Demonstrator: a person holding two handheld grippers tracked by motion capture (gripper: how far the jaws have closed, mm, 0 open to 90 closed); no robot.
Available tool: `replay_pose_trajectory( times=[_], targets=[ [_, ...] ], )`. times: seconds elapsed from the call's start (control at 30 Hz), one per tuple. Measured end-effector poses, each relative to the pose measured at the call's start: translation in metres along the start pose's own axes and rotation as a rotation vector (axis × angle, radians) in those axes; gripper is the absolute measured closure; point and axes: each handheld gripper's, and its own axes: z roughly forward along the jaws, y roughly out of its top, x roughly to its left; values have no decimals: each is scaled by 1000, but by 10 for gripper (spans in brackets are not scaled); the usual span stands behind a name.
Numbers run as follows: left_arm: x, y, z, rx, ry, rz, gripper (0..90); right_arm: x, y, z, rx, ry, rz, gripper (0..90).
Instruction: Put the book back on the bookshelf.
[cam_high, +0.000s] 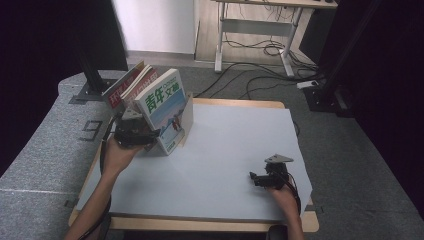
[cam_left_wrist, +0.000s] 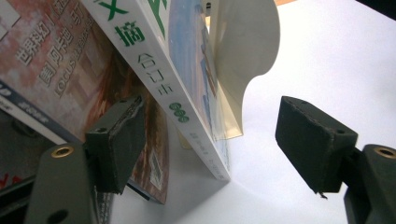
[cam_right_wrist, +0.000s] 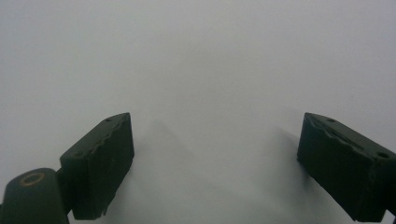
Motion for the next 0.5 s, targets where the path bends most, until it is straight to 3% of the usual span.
replay_pose_trajectory(
  times=[0.5],
  targets=[
    [-1,-16,-17,16,-45,1,156,0,0,0,0,0,1,103]
  ],
)
